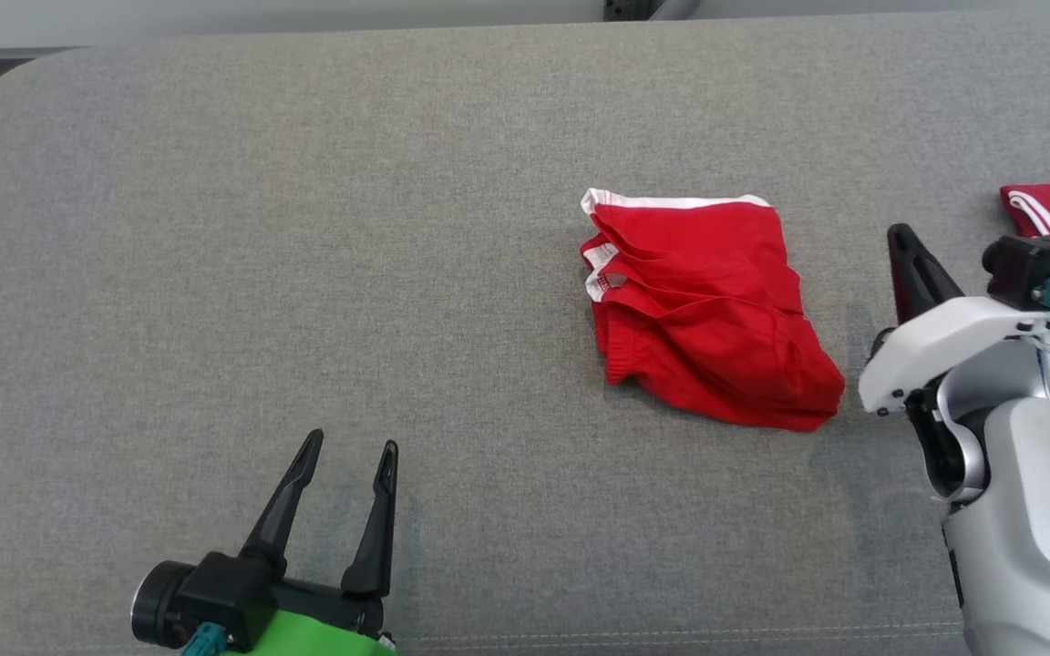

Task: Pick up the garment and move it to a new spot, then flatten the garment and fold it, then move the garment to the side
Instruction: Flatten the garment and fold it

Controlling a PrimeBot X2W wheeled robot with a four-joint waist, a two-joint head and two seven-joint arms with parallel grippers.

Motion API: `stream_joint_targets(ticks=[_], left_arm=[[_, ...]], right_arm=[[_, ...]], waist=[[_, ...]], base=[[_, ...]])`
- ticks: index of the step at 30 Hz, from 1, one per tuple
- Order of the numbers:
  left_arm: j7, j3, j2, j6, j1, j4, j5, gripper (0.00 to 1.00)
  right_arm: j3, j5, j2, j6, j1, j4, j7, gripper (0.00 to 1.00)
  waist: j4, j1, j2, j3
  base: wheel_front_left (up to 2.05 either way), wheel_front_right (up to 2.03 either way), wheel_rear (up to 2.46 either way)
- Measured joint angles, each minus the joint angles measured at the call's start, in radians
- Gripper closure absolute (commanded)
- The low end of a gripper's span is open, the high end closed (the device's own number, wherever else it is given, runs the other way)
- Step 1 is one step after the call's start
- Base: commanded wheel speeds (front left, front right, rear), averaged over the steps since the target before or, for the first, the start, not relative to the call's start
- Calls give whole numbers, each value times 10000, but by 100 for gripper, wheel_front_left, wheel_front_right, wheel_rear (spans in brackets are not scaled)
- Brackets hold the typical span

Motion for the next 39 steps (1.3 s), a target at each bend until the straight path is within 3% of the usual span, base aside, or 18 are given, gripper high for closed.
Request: stream_joint_targets(ticks=[7, 12, 18, 24, 39], left_arm=[[0, -12, 148, -4, -357, 61, -86, 0], [0, 98, 35, -13, -279, 155, -169, 0], [0, 201, -115, -13, -50, 167, -176, 0], [-2, 268, -205, -13, 4, 113, -173, 0], [-2, 301, -236, -15, 32, 140, -96, 0]], right_arm=[[1747, 173, -663, 8, -1371, 2917, -1354, 100], [2755, 890, -1035, 10, -1467, 3743, -1962, 100], [3751, 1781, -1290, 10, -869, 3367, -2445, 100], [4591, 2366, -1302, 10, 103, 2506, -2261, 100], [5609, 2581, -692, 10, 610, 1879, -1994, 100]], waist=[[402, 0, 0, 542], [746, 0, 0, 586], [807, 0, 0, 285], [725, 0, 0, 145], [684, 0, -1, 163]], base=[[0, 0, 0], [0, 0, 0], [0, 0, 0], [0, 0, 0], [0, 0, 0]])
